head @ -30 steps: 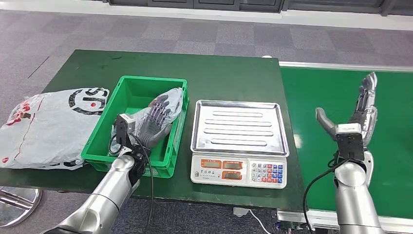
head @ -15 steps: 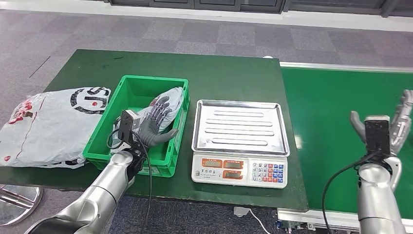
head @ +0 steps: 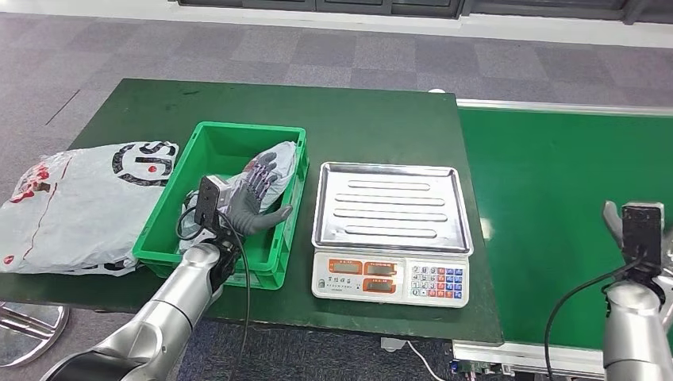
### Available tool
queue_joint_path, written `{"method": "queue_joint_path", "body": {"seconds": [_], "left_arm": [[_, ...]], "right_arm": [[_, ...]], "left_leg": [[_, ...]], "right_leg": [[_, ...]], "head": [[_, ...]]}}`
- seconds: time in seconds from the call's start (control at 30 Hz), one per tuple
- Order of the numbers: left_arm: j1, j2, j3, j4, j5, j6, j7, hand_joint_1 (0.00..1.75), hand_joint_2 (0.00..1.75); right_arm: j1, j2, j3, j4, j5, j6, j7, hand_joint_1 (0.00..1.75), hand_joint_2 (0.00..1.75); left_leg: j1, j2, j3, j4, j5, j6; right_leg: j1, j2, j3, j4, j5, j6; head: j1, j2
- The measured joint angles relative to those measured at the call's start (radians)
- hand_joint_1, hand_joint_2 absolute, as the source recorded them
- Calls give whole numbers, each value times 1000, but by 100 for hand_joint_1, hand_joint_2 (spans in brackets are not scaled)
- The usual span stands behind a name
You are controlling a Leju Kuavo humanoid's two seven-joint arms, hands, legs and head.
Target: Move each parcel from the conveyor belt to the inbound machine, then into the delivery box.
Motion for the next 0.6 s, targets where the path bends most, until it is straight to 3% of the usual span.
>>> {"method": "queue_joint_path", "body": {"seconds": [0.23, 0.33, 0.4, 0.47, 0.53, 0.6], "left_arm": [[17, 1, 11, -32, 25, -4, -1, 0, 175], [17, -1, 11, -29, 4, 21, -1, 0, 175], [17, -2, 11, -28, -6, 33, -1, 0, 175], [18, -3, 14, -29, -12, 39, -1, 0, 175], [19, -3, 19, -32, -12, 40, -1, 0, 175], [25, -3, 24, -42, -12, 39, -1, 0, 175]], "right_arm": [[-49, -51, -54, 182, 47, -46, 47, 0, 175], [-81, -78, -61, 271, 125, -73, 126, 0, 175], [-92, -89, -75, 298, 297, -94, 259, 0, 175], [-102, -93, -109, 313, 552, -106, 371, 0, 175], [-115, -94, -146, 332, 720, -109, 394, 0, 175], [-125, -94, -175, 351, 755, -110, 393, 0, 175]], "left_leg": [[-1, 0, 0, 0, -2, 1], [-1, 0, 0, 0, -2, 1], [-1, 0, -1, 0, -1, 1], [-1, 0, -1, 0, -2, 1], [-1, 1, 0, 0, -2, 1], [-1, 0, -1, 0, -2, 1]], "right_leg": [[0, 0, 0, 0, -1, 1], [-1, 0, 0, 0, -1, 1], [-1, 0, 0, 0, -1, 1], [-1, 0, 0, 0, -1, 1], [0, 0, 0, 0, -1, 1], [0, 0, 0, 0, -1, 1]], "head": [[0, 0], [0, 0], [0, 0], [0, 0], [0, 0], [0, 0]]}}
